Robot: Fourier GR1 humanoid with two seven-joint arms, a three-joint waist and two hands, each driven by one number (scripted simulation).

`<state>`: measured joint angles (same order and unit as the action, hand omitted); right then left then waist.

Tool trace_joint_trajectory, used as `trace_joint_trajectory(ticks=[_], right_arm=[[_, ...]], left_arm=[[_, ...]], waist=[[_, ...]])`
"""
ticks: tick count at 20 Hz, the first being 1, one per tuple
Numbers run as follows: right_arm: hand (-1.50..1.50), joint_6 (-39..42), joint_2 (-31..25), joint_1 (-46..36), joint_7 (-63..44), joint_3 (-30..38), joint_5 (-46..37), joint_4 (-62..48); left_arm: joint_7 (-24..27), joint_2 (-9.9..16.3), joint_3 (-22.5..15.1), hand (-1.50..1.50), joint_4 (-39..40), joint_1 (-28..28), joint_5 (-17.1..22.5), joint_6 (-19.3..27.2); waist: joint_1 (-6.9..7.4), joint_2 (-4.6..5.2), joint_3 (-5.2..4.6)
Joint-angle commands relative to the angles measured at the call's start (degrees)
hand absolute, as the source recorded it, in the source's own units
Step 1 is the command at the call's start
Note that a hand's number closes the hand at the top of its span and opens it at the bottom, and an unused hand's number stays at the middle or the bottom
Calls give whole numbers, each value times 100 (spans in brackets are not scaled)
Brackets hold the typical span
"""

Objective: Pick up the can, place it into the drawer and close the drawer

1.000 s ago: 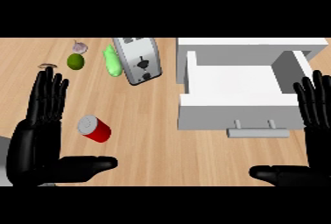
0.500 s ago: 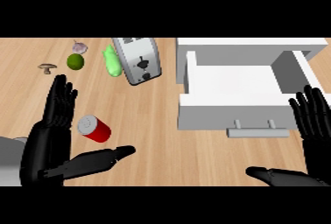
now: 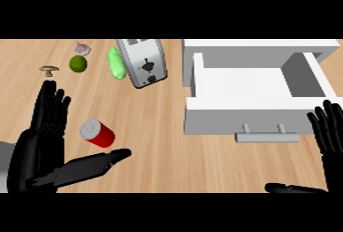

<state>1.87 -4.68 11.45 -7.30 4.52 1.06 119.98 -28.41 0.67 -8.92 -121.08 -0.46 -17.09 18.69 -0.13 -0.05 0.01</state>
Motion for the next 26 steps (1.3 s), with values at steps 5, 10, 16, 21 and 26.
trace_joint_trajectory(ticks=[5, 10, 16, 21, 26], right_arm=[[-150, 409, 54, 609, 626, 237, 267, 4], [-150, 522, -146, 325, 89, 535, 379, 115], [-150, 527, 169, 551, 180, 255, 77, 310], [-150, 708, 183, 514, 726, 546, 224, -204], [-150, 764, 146, 389, 817, 598, 108, -414]], left_arm=[[84, 243, 687, -150, 231, -168, 501, -284], [599, 8, 489, -150, 757, 42, 443, -125], [1510, -64, 259, -150, 1545, 113, 511, 263], [1546, -65, 702, -150, 2078, -301, 591, 193], [2569, -63, 640, -150, 2807, 128, 939, 412]], waist=[[-11, 1, -1], [2, 1, -1], [-5, 1, -2], [-9, 3, -1], [-4, 5, -2]])
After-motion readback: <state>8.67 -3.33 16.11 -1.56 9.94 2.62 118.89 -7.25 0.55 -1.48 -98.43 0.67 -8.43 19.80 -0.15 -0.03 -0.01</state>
